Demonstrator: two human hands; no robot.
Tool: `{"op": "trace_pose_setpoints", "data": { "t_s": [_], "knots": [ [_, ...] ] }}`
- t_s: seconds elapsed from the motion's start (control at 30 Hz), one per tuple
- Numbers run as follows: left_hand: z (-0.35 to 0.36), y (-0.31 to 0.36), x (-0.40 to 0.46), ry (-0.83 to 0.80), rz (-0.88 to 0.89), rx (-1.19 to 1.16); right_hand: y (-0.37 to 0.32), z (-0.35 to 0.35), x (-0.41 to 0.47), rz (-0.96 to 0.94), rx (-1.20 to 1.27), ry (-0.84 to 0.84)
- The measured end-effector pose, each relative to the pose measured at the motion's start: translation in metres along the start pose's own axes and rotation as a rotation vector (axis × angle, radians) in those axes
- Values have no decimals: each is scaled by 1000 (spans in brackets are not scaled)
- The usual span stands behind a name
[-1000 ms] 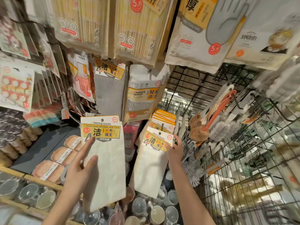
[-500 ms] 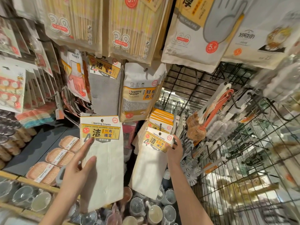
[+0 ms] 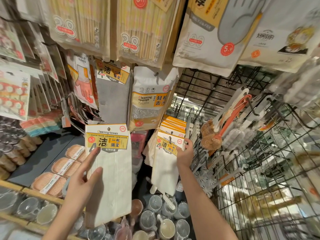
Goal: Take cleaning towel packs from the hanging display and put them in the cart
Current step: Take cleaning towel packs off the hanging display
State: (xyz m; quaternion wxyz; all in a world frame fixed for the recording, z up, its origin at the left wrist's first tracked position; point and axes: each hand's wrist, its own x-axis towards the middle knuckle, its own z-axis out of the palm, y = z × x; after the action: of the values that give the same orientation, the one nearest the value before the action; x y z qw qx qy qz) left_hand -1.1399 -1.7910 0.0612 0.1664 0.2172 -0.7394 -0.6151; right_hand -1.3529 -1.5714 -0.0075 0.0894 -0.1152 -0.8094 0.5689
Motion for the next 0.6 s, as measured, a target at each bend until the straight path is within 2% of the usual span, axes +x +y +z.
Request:
{"op": "trace_pose_setpoints", "data": {
  "t_s": [0.4, 0.47, 0.6],
  "knots": [
    [3, -3, 2, 2, 22, 23, 5, 2, -19, -5, -116, 77],
    [3, -4, 2, -1, 26, 28, 9, 6, -17, -14, -44, -15],
    [2, -5, 3, 4, 17, 22, 10, 9, -7, 33, 157, -319]
  ]
}}
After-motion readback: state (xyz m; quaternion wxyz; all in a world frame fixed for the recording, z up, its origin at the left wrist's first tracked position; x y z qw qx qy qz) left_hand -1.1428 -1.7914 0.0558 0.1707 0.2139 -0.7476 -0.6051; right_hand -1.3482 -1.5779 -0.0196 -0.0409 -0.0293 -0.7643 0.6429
